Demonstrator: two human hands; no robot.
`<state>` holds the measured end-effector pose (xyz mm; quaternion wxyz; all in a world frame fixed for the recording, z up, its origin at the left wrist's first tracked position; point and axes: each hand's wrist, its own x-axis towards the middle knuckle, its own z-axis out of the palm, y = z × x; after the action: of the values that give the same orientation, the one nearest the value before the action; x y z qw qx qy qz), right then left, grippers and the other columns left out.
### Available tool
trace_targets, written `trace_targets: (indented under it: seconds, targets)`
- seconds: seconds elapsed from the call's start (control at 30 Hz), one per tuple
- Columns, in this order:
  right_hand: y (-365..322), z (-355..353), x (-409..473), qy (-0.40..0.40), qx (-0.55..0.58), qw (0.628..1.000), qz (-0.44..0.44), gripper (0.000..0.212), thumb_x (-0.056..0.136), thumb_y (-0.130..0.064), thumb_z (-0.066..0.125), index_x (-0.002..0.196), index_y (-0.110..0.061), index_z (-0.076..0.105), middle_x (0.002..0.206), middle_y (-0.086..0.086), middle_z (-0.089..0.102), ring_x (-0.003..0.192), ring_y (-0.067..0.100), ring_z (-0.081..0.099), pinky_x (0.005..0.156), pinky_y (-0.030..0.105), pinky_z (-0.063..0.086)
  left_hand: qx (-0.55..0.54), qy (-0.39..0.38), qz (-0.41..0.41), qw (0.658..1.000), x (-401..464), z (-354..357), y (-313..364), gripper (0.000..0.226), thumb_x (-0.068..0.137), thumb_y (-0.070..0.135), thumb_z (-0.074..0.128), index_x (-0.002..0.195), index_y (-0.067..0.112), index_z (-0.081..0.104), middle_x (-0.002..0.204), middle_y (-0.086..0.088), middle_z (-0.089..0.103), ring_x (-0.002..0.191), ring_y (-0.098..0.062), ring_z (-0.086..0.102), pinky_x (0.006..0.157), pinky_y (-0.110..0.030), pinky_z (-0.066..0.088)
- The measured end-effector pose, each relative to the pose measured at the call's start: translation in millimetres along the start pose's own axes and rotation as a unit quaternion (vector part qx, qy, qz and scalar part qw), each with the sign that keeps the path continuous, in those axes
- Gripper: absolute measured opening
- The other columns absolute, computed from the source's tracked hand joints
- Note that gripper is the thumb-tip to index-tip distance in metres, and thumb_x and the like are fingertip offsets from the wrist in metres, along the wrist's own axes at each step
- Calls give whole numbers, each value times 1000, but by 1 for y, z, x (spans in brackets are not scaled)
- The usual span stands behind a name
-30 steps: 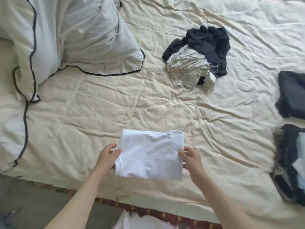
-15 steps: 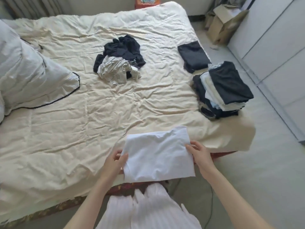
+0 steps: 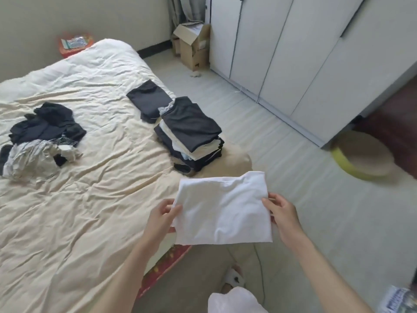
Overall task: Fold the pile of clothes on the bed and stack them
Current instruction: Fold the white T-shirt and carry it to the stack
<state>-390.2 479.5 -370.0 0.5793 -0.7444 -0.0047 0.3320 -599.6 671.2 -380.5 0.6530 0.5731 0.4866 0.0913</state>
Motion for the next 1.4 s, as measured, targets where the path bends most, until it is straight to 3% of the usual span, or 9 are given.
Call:
trace_targets:
  seconds: [0.13,0.33,0.6,0.73,0.83,0.97,1.1,1.4]
  targets:
    - [-40,-82,49,23,9,1000,-9,12,91,-8,59,102,-8,64,96,10,66,84,21,59,70,33,45,-2,-18,28,999,34,99,46,6,93,21,59,95,21,64,86,-4,69,75,-12,70,52,-25,53]
    - [-87,-156,124,49,21,998,-17,7,90,-10,61,93,-13,65,95,8,68,84,21,62,71,29,48,20,-48,44,998,80,188,98,7,92,27,60,96,26,66,89,-2,70,78,-12,69,61,-31,57]
    - [-128,-186,246,50,20,999,4,7,90,-9,61,95,-12,65,96,10,68,87,23,61,75,35,46,10,-39,37,998,181,265,155,9,91,23,60,97,23,67,86,-3,71,78,-15,69,60,-31,56]
    - [-175,-197,336,39,-3,999,3,7,91,-9,59,94,-13,64,92,7,67,84,21,61,74,35,46,-17,-25,28,999,253,313,189,9,92,20,59,97,21,66,89,-7,70,84,-22,68,76,-43,54]
    - [-216,-198,407,20,-29,999,9,9,91,-10,58,96,-14,64,93,5,69,82,20,63,71,32,48,-38,-5,-3,999,308,345,221,8,91,18,60,95,17,66,91,-14,69,84,-25,66,83,-47,52]
    - [-263,-188,488,-11,-56,998,9,10,91,-9,58,93,-16,64,90,3,69,79,17,64,66,29,49,-56,17,-14,998,366,371,266,6,91,18,60,92,18,66,88,-13,70,77,-21,64,81,-47,50]
    - [-298,-167,550,-46,-71,996,13,10,91,-10,58,91,-19,64,86,-1,69,75,14,64,64,26,49,-55,50,-17,997,406,372,301,6,91,18,60,92,20,66,89,-12,69,82,-27,65,82,-50,50]
    - [-376,-69,691,-214,-134,968,5,9,91,-10,59,88,-18,63,82,-1,65,70,13,60,60,25,48,-151,233,-45,960,477,359,351,8,92,17,59,92,22,64,92,-13,67,82,-23,63,76,-44,49]
